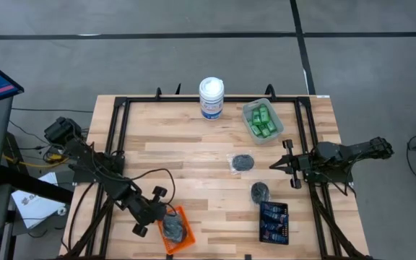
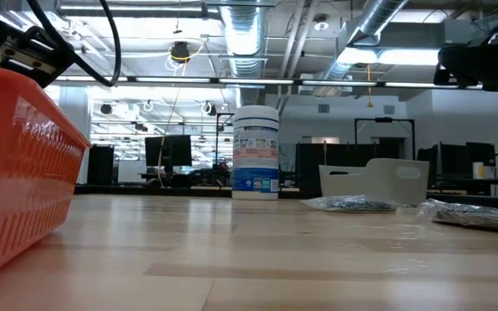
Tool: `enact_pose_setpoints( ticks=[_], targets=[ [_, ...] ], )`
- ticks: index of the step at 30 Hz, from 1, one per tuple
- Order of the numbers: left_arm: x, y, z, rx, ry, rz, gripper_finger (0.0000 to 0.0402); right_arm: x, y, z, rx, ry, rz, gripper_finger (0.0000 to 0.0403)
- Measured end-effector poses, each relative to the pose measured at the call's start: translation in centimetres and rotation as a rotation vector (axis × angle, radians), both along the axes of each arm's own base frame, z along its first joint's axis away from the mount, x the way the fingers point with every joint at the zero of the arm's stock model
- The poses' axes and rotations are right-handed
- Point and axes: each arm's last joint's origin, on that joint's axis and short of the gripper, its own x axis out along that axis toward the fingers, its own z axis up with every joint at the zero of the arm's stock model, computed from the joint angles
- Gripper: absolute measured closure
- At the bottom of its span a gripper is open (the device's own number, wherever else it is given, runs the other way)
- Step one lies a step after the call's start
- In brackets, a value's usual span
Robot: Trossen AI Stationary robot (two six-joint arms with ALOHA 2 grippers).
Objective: Pick & Place Travel size toiletries
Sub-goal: Put the black scrub pad into the orange basket
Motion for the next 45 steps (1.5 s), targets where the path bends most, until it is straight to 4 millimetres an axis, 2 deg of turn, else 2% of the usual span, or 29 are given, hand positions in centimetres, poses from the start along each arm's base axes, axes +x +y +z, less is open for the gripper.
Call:
enact_pose_setpoints(
  ticks=[5,15,20,24,29,35,40,45],
  targets=[
    [0.1,0.1,0.0,0.017,-0.016,0.015,0.0371,0.0,0.0,0.0,0.000,0.000,0.000,0.0403],
    [0.1,0.1,0.1,0.014,-0.022,0.024,0.0283,0.0,0.0,0.0,0.000,0.000,0.000,0.0403],
    [-0.3,0.4,1.4,-0.025,-0.061,0.022,0.0245,0.0,0.0,0.0,0.000,0.000,0.000,0.0403],
    [-0.9,1.1,3.4,-0.062,-0.142,0.032,0.0217,0.0,0.0,0.0,0.000,0.000,0.000,0.0403],
    [-0.7,2.3,6.6,-0.007,-0.413,0.023,0.0202,0.0,0.0,0.0,0.000,0.000,0.000,0.0403],
    [1.4,4.5,9.3,0.111,-0.706,0.061,0.0191,0.0,0.0,0.0,0.000,0.000,0.000,0.0403],
    [3.5,7.3,9.6,0.156,-0.751,0.185,0.0172,0.0,0.0,0.0,0.000,0.001,0.001,0.0403],
    [3.4,8.4,10.2,0.126,-0.766,0.238,0.0161,0.0,0.0,0.0,0.000,0.000,0.001,0.0403]
  ],
)
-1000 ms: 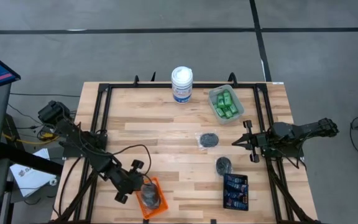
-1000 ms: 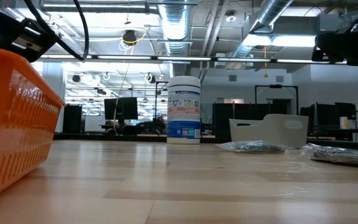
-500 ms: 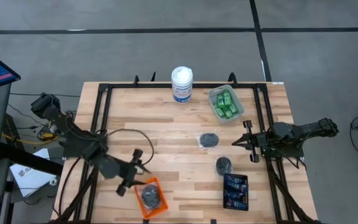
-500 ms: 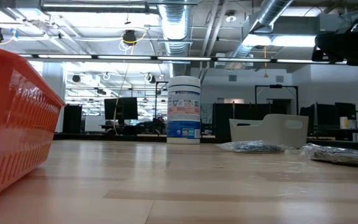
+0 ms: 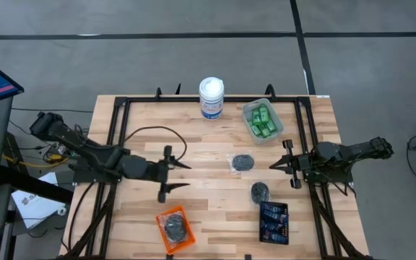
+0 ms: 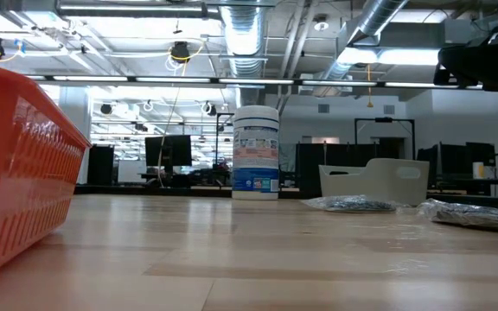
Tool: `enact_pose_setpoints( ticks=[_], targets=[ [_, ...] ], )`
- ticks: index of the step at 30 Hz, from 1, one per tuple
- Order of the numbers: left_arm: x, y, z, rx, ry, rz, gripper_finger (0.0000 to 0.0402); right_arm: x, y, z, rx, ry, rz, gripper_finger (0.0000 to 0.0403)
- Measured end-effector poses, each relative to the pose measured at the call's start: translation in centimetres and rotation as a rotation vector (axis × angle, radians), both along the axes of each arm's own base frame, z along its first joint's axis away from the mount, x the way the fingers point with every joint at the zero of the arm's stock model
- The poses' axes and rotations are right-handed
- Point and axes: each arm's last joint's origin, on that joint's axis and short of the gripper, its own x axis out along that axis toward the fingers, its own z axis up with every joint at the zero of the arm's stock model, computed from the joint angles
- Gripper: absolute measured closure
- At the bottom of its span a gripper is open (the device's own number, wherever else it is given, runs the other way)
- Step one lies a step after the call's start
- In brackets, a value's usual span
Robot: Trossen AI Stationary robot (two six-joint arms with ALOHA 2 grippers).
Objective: Pick & Place Travel size toiletries
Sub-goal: Put the black scrub pad into the orange basket
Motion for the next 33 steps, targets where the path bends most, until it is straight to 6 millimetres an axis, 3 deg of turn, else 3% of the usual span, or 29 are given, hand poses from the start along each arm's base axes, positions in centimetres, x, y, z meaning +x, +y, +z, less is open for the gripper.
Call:
enact_pose_setpoints(
  ticks=[9,16,20,25,29,33],
  targets=[
    [-4.2,0.3,3.7,-0.064,-0.142,-0.070,0.0179,0.0,0.0,0.0,0.000,0.000,-0.001,0.0403],
    [-7.7,1.0,4.8,-0.082,-0.135,-0.092,0.0224,0.0,0.0,0.2,-0.143,-0.054,-0.007,0.0403],
    [-9.1,1.6,4.8,-0.062,-0.114,-0.063,0.0272,-0.1,0.0,1.1,-0.012,-0.126,-0.005,0.0403],
    [-9.6,2.0,4.7,-0.038,-0.097,-0.046,0.0339,-0.5,-0.1,3.0,0.362,-0.259,0.051,0.0403],
    [-9.6,2.0,4.6,-0.003,-0.081,-0.053,0.0390,-1.2,-0.2,4.6,0.421,-0.428,0.090,0.0403],
    [-9.8,2.1,4.3,0.009,-0.056,-0.058,0.0396,-2.0,-0.3,5.8,0.457,-0.560,0.136,0.0403]
  ],
)
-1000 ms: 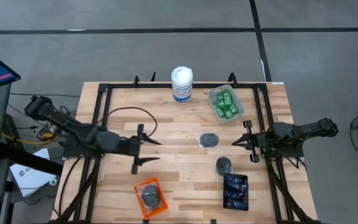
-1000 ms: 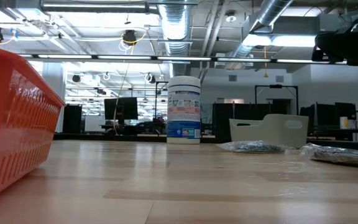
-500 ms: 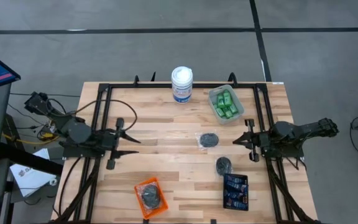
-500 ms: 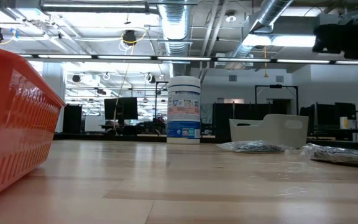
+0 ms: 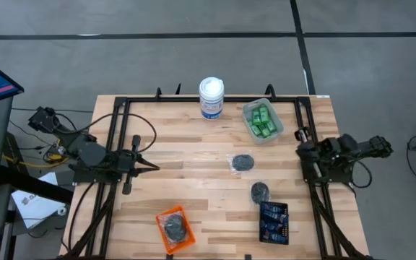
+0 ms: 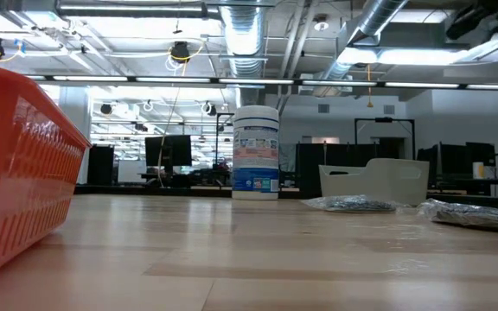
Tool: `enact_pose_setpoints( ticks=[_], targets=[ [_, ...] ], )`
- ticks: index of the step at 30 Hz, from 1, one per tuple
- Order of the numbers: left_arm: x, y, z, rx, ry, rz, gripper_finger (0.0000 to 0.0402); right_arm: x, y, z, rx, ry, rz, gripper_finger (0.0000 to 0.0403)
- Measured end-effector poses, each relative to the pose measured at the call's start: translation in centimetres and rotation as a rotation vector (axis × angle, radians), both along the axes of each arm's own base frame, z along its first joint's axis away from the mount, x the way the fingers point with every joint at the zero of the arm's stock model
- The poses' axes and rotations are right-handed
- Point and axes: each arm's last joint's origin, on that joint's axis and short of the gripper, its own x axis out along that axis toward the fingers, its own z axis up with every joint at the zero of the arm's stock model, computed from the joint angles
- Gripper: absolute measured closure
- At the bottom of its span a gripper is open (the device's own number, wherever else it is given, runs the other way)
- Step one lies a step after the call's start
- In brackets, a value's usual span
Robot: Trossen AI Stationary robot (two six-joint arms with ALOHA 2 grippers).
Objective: Pick & Place Travel size toiletries
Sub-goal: Put the black scrub pad into the orange basket
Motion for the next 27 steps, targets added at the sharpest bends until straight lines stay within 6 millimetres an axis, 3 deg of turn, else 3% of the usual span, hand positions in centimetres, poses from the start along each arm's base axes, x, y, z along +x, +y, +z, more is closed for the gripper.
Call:
enact_pose_setpoints(
  ticks=[6,9,13,16,27],
  targets=[
    [-0.6,0.0,-0.9,-0.028,0.015,-0.027,0.0401,-0.9,-0.4,1.0,0.075,-0.125,-0.065,0.0403],
    [-1.2,0.1,-2.1,-0.047,0.014,-0.035,0.0401,-0.8,-0.9,1.2,0.194,-0.084,-0.190,0.0403],
    [-2.3,0.7,-3.1,-0.096,-0.026,-0.021,0.0401,-0.5,-1.6,1.5,0.371,0.055,-0.380,0.0403],
    [-3.1,1.3,-3.4,-0.124,-0.061,-0.021,0.0401,-0.4,-1.8,2.3,0.473,0.150,-0.419,0.0403],
    [-4.3,2.2,-3.8,-0.173,-0.133,-0.020,0.0401,3.8,-0.7,4.1,0.476,0.688,-0.487,0.0403]
  ],
)
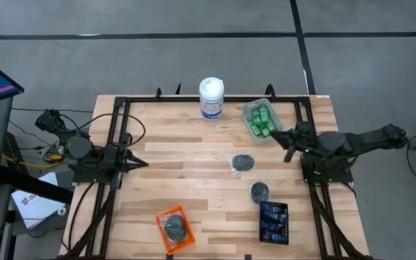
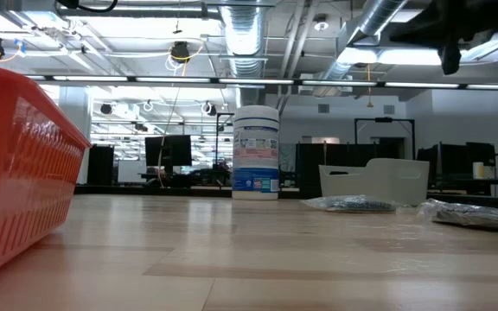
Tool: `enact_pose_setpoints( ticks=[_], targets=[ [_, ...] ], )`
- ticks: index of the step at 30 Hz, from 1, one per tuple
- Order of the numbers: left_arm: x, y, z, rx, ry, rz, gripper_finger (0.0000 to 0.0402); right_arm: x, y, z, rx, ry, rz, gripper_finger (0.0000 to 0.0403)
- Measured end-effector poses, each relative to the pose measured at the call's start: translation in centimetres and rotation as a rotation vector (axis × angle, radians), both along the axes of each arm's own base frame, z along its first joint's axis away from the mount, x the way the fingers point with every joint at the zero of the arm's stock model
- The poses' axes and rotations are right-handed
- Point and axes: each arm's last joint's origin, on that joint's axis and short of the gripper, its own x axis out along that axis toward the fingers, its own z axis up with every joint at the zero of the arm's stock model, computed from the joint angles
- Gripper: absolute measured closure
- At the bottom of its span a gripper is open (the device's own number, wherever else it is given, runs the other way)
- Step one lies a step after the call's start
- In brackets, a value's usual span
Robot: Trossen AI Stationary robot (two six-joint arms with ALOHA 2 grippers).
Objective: Pick & Place Travel size toiletries
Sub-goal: Put the black scrub pad into the orange basket
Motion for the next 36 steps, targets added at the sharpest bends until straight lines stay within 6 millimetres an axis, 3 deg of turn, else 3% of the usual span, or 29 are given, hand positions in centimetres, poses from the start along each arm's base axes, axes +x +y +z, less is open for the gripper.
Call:
enact_pose_setpoints(
  ticks=[6,13,16,21,28,36],
  targets=[
    [0.2,-0.2,-0.1,0.007,0.011,-0.001,0.0401,2.8,0.5,0.6,0.007,0.253,-0.001,0.0403],
    [0.2,-0.2,-0.1,0.003,0.011,-0.002,0.0401,6.4,0.4,-1.1,0.188,0.711,-0.046,0.0395],
    [0.2,-0.2,-0.1,-0.001,0.011,-0.002,0.0401,7.8,0.5,-2.8,0.335,0.937,-0.033,0.0365],
    [0.2,-0.2,-0.1,-0.002,0.012,-0.005,0.0401,9.6,1.2,-6.5,0.511,1.229,0.029,0.0276],
    [0.2,-0.2,-0.1,-0.002,0.012,-0.004,0.0401,11.5,2.0,-10.9,0.663,1.439,0.072,0.0155],
    [0.2,-0.2,-0.1,-0.002,0.012,-0.003,0.0401,13.3,2.3,-13.2,0.692,1.412,0.095,0.0150]
  ],
)
